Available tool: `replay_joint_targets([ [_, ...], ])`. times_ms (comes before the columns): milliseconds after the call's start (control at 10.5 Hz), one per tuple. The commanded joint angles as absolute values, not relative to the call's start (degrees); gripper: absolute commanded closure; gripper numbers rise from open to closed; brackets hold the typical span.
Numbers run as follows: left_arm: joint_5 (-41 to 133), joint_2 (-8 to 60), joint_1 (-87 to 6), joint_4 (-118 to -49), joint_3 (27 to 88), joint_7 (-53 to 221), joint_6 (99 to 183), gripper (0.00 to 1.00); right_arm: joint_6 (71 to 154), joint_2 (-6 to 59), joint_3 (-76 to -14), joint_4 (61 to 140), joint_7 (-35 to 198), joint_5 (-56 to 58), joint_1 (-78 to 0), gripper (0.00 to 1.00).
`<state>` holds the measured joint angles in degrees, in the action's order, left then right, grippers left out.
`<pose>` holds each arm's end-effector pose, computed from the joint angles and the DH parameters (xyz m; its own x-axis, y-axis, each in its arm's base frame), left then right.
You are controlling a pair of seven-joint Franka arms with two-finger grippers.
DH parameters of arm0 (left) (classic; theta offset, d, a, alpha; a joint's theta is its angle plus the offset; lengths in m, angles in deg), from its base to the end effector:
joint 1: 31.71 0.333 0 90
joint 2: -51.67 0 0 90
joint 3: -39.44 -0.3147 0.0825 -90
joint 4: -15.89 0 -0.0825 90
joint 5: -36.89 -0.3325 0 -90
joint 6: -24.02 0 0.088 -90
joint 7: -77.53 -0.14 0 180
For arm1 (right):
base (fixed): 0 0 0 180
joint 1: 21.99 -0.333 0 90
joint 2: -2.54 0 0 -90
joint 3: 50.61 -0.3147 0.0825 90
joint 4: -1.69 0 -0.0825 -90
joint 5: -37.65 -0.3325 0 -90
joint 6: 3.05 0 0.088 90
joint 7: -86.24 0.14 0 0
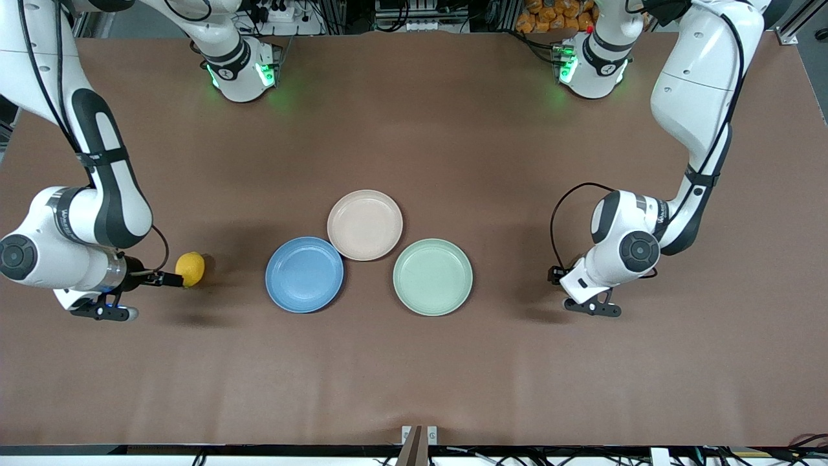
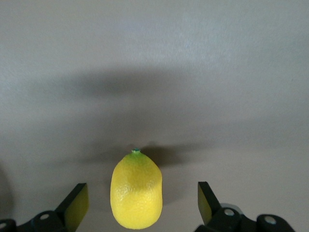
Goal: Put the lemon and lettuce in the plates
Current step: 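Close the left gripper on the lettuce while the right gripper grasps the lemon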
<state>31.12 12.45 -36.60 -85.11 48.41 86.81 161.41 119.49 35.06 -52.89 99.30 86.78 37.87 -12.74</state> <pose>0.6054 -0.1393 0.1820 0.9915 -0.1229 -0.0432 -0.1218 -0.9922 0.0270 0.6101 -0.0770 0.2526 0.9826 -0.1309 -0.1318 -0.1343 -0.9908 -0.0172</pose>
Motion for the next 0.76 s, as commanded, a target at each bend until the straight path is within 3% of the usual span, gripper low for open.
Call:
replay_joint_targets([
  [0, 29.9, 12.6, -36.7, -85.7, 48.7, 90.2, 162.4, 1.00, 119.7, 34.4, -53.8, 100.8, 87.3, 37.0, -11.8, 0.00],
  [668, 29.9, 16.6, -37.8, -84.9, 49.3, 99.8, 162.4, 1.00, 124.7, 36.9, -53.8, 102.4, 87.5, 36.9, -12.6, 0.00],
])
